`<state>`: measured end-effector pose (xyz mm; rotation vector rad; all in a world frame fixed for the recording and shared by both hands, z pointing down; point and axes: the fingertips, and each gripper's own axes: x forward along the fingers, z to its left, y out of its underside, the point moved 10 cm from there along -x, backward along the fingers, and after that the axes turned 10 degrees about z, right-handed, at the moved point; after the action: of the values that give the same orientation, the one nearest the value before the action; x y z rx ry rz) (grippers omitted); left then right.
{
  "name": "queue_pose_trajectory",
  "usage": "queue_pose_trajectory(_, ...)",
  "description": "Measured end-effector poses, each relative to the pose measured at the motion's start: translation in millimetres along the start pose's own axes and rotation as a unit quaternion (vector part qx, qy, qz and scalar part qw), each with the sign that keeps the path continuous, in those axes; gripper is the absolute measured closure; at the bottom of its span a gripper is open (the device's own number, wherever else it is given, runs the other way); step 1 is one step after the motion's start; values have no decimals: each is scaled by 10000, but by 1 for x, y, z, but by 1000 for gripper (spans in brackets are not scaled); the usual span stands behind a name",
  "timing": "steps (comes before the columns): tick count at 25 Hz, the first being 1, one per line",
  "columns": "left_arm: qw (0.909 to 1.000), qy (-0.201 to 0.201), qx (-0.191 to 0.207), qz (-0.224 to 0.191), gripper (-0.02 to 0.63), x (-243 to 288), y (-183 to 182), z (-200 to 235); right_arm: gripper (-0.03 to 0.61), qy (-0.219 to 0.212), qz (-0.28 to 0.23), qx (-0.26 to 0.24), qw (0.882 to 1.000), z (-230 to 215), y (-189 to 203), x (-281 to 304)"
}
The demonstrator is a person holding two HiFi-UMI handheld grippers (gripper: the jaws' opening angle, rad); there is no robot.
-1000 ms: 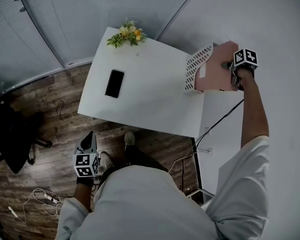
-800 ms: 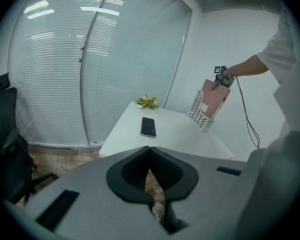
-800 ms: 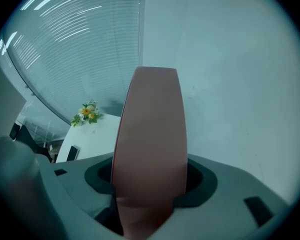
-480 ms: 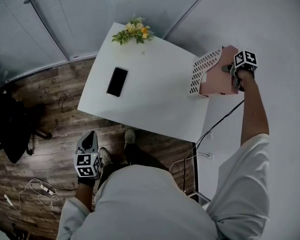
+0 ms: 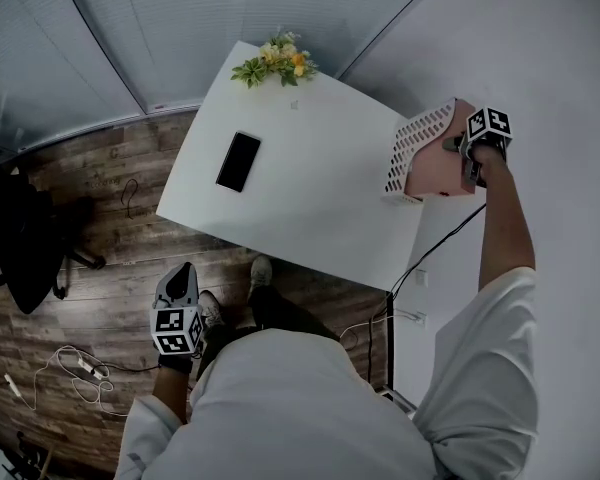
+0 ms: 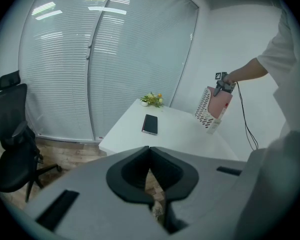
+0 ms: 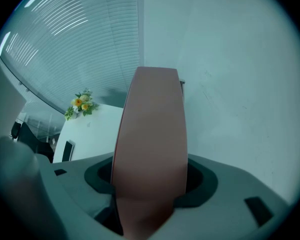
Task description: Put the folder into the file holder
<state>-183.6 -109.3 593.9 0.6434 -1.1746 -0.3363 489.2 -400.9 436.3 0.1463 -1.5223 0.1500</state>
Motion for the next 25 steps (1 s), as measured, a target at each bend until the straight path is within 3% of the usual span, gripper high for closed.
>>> queue_pose_trajectory(12, 10000, -15, 8, -17, 604, -3, 3, -6, 243, -66, -44, -63, 9999, -1, 2, 2)
queue_pose_trajectory(20, 9998, 80, 114, -129, 604, -8, 2, -6, 224, -225, -679, -41, 9974, -2, 13, -34)
queue_pose_trajectory(25, 9991, 212, 291, -227, 604, -16, -4, -9, 225, -335, -1240, -71, 9917, -2, 40, -68)
